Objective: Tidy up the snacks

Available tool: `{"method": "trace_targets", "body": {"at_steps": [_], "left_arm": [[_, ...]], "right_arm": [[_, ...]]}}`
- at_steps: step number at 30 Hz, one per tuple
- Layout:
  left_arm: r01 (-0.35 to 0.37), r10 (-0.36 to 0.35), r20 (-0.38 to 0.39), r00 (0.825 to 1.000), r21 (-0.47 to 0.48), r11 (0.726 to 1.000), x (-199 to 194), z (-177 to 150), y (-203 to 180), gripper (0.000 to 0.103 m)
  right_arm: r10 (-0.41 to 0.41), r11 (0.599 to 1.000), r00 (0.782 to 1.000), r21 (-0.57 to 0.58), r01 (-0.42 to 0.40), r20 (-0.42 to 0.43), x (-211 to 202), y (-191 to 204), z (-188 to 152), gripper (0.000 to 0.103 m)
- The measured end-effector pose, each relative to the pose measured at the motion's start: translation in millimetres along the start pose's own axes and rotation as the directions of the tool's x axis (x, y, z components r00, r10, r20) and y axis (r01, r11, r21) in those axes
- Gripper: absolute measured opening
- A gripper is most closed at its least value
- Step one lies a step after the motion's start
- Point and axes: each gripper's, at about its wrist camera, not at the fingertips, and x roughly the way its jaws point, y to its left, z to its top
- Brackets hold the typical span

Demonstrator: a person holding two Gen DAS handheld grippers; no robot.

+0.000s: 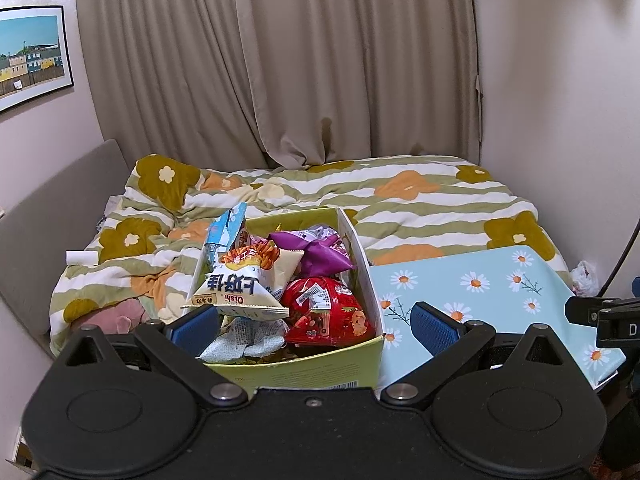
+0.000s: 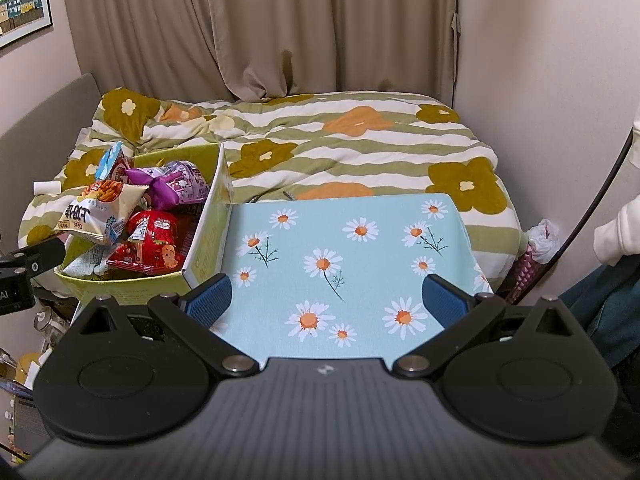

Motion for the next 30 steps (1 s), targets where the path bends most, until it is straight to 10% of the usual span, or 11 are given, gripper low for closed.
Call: {"method": "trace_targets", "body": {"at_steps": [30], "left_arm": [[-0.002,0.003,0.008,1.000,-0.032,0.999,6.2,-0.8,6.8,0.103]], "right_arm": [[-0.001,1.000,1.000,-0.001,0.001,0.000,1.1,2.5,0.2,0.103]]}}
